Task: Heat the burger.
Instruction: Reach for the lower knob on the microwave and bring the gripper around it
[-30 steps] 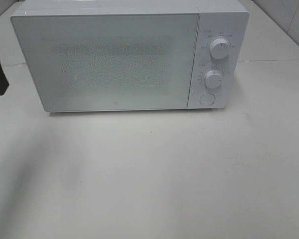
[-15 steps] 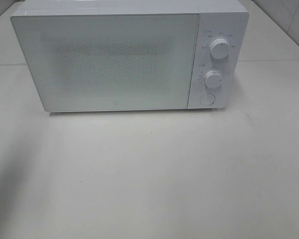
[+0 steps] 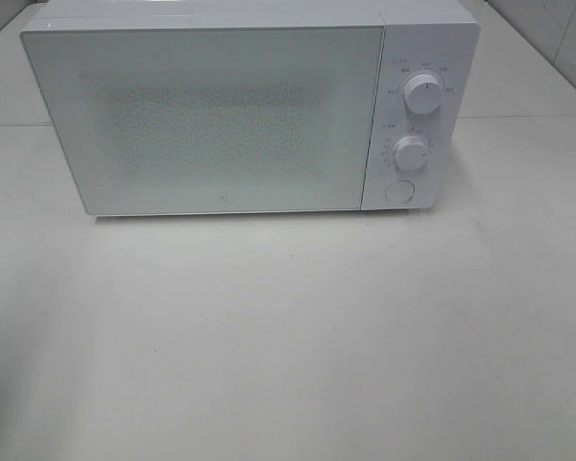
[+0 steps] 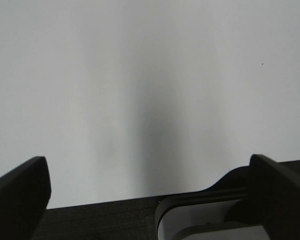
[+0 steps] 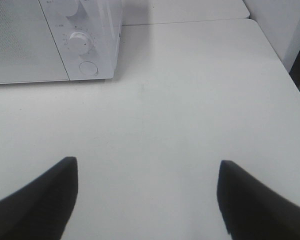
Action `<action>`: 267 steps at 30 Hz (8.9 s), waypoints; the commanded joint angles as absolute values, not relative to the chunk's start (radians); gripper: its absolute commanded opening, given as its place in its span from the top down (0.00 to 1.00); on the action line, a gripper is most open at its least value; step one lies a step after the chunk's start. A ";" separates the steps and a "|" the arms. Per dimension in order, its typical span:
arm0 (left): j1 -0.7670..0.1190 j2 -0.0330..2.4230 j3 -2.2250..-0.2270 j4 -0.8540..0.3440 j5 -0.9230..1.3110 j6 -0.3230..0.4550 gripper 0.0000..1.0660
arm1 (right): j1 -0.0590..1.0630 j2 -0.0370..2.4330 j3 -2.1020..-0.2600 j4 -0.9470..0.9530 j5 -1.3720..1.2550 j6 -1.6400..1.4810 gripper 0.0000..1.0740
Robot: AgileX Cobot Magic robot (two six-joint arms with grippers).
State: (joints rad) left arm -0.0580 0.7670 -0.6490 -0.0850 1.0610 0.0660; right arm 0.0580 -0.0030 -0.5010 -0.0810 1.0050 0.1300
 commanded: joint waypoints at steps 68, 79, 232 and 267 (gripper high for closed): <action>0.035 -0.032 -0.496 -0.098 1.037 0.062 0.05 | 0.055 -0.032 -0.499 -0.076 1.002 0.117 0.32; 0.035 -0.032 -0.496 -0.098 1.037 0.062 0.05 | 0.055 -0.031 -0.514 -0.087 0.993 0.117 0.30; 0.035 -0.031 -0.496 -0.098 1.037 0.062 0.05 | 0.585 2.012 -0.744 0.676 -1.102 -0.295 0.29; 0.035 -0.031 -0.496 -0.098 1.037 0.063 0.05 | 0.583 2.047 -0.775 0.683 -1.158 -0.273 0.43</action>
State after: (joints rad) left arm 0.0340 -0.0040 -0.5000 -0.0900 1.0440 0.0660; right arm 0.5890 2.0500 -0.7670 0.6850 -1.1270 -0.2820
